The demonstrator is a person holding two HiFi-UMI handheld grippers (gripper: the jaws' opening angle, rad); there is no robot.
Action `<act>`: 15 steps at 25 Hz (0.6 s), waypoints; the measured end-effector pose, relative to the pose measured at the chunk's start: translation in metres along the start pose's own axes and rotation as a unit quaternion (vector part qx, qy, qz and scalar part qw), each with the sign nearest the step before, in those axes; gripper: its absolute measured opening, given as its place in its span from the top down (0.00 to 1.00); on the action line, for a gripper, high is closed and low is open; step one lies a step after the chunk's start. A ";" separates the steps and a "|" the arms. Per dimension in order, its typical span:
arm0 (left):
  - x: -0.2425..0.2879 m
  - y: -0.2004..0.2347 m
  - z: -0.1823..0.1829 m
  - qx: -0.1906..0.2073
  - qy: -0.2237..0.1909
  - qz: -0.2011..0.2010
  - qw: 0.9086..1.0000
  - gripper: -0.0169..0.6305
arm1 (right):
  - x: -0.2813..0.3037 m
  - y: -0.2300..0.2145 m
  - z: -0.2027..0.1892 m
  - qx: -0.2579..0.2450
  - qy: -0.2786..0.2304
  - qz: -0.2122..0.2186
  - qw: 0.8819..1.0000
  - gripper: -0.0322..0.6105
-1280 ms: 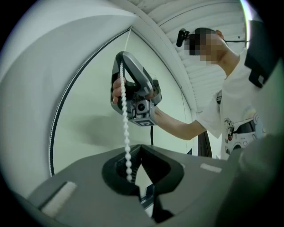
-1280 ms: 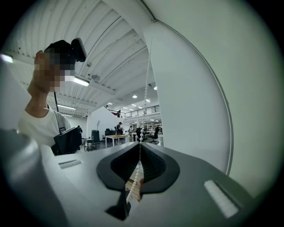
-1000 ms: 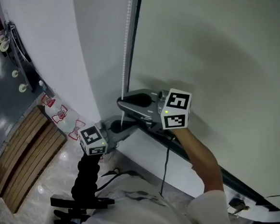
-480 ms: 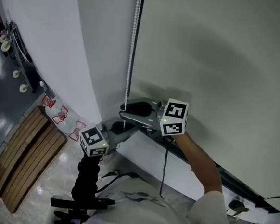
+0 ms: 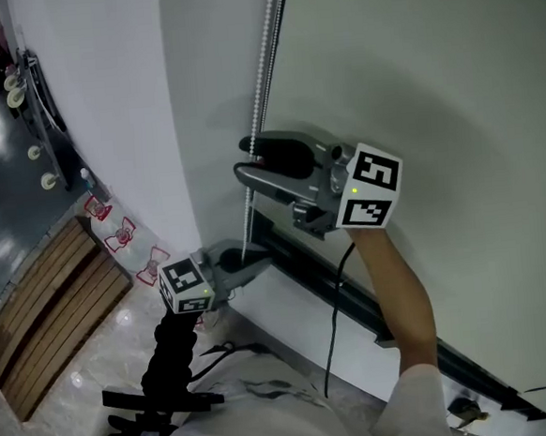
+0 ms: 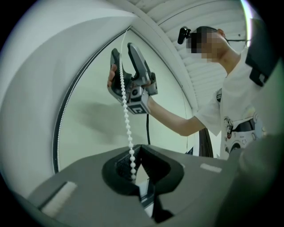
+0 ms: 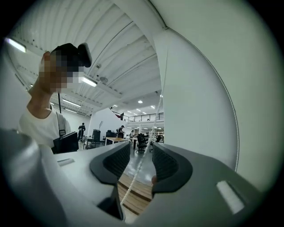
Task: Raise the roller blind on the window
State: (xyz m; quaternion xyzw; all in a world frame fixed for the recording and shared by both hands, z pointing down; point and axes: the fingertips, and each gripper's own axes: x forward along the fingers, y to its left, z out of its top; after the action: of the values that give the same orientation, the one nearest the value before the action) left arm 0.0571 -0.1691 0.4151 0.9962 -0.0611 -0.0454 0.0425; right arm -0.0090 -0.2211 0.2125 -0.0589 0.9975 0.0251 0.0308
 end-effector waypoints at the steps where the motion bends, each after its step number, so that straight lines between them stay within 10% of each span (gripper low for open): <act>1: 0.001 0.002 0.004 0.000 0.000 0.001 1.000 0.98 | 0.002 -0.005 0.015 -0.007 -0.004 0.000 1.000 0.71; 15: -0.002 -0.002 -0.009 0.004 0.001 0.000 1.000 0.98 | 0.009 -0.017 0.106 -0.079 -0.034 -0.002 0.996 0.72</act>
State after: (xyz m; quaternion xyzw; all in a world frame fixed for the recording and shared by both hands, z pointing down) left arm 0.0567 -0.1660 0.4239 0.9964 -0.0614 -0.0442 0.0385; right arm -0.0101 -0.2332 0.1054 -0.0624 0.9906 0.1054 0.0604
